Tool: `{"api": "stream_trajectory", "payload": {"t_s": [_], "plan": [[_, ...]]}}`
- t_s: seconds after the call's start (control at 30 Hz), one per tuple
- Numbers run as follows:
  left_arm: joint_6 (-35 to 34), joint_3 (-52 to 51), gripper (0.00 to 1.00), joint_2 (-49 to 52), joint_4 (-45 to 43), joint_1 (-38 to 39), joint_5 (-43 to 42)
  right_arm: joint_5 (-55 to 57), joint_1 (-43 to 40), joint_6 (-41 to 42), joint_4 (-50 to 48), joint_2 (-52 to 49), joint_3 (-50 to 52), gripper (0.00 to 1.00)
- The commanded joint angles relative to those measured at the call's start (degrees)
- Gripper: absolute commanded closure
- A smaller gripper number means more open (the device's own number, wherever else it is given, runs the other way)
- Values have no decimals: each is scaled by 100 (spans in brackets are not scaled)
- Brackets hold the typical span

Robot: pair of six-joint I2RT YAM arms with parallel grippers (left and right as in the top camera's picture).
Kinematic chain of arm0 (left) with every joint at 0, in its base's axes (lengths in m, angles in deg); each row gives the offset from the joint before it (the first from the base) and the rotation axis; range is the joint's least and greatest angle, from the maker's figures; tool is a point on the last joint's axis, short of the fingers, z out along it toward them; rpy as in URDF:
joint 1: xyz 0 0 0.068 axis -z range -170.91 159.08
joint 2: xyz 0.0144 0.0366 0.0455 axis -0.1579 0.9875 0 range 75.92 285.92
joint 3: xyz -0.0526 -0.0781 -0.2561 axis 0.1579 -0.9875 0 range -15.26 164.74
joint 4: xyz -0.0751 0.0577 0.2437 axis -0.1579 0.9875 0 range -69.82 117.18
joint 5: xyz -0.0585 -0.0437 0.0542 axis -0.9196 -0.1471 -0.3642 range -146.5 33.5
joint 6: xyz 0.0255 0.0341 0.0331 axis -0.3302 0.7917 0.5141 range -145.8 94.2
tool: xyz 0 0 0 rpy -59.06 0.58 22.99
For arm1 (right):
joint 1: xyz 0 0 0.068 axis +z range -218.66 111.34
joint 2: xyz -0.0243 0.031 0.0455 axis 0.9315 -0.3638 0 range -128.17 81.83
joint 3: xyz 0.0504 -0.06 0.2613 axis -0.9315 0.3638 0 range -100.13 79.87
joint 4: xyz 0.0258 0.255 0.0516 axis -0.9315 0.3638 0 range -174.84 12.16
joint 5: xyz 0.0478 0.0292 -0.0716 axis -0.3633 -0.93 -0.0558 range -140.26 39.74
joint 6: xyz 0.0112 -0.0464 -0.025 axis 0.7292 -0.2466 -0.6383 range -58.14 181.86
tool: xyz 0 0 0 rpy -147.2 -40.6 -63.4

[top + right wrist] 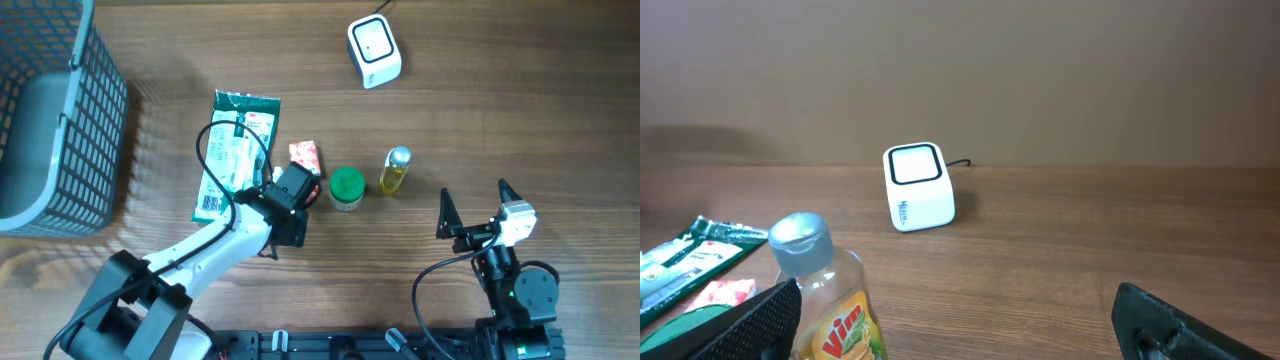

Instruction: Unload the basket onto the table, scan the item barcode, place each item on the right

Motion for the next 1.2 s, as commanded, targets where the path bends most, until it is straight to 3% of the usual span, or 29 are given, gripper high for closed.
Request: {"api": "stream_trajectory", "payload": {"t_s": [0.0, 0.17, 0.47, 1.0, 1.13, 1.17], "plan": [[-136, 50, 92, 295, 234, 24, -1322, 52, -28, 63, -11, 22, 4, 0], [-131, 673, 73, 192, 922, 20, -697, 52, -28, 63, -13, 22, 4, 0], [236, 730, 70, 190, 1058, 24, -634, 52, -28, 61, -11, 22, 4, 0], [212, 4, 78, 310, 503, 428, -417, 52, -28, 61, -13, 22, 4, 0], [210, -37, 96, 310, 457, 431, -420, 52, -28, 66, -13, 22, 4, 0], [210, -37, 96, 310, 444, 433, -420, 52, -28, 61, -11, 22, 4, 0]]}}
